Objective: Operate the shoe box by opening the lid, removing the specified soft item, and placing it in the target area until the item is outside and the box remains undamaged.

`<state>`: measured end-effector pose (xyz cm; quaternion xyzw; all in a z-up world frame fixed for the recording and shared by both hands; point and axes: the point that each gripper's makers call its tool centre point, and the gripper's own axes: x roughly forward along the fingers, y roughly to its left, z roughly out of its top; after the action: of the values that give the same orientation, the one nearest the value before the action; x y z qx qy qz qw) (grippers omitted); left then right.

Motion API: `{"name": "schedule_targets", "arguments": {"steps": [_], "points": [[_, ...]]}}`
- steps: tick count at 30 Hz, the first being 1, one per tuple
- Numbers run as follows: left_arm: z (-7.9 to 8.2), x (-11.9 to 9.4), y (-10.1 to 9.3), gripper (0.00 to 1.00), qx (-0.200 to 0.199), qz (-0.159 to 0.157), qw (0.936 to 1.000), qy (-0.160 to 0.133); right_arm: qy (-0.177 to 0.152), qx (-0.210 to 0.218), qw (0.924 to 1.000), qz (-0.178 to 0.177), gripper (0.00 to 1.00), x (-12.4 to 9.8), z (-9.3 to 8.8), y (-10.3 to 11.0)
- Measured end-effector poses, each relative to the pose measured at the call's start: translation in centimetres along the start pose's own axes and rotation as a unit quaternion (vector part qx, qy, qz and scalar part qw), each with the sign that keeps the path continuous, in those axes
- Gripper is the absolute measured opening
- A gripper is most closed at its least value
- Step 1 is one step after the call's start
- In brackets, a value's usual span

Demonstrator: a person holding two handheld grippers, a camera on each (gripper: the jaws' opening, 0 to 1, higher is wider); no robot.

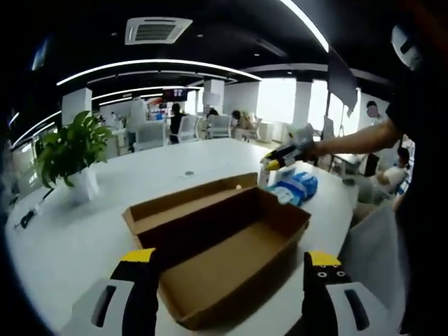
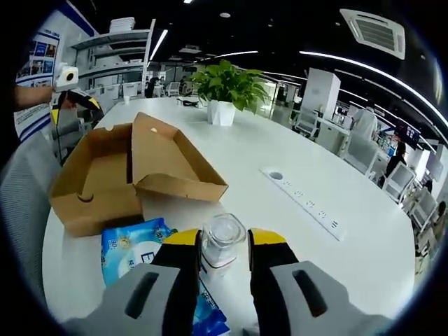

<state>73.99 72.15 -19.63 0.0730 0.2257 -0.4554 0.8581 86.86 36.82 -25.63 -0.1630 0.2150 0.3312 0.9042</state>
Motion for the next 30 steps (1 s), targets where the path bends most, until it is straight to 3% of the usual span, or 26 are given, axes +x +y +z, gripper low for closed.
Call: {"name": "schedule_targets", "arguments": {"steps": [10, 19, 30], "points": [[-0.5, -0.3, 0.8, 0.84, 0.001, 0.010, 0.9999, 0.007, 0.004, 0.005, 1.0000, -0.006, 0.31, -0.5, 0.4, 0.4], [-1.8, -0.6, 3.1, 0.61, 0.002, 0.060, 0.9976, 0.035, 0.019, 0.049, 0.9984, -0.022, 0.36, -1.5, 0.8, 0.0], [-4.6, -1.2, 5.6, 0.43, 0.002, 0.116, 0.9887, 0.094, 0.054, 0.042, 0.9973, -0.026, 0.35, -2.3, 3.2, 1.1]]}}
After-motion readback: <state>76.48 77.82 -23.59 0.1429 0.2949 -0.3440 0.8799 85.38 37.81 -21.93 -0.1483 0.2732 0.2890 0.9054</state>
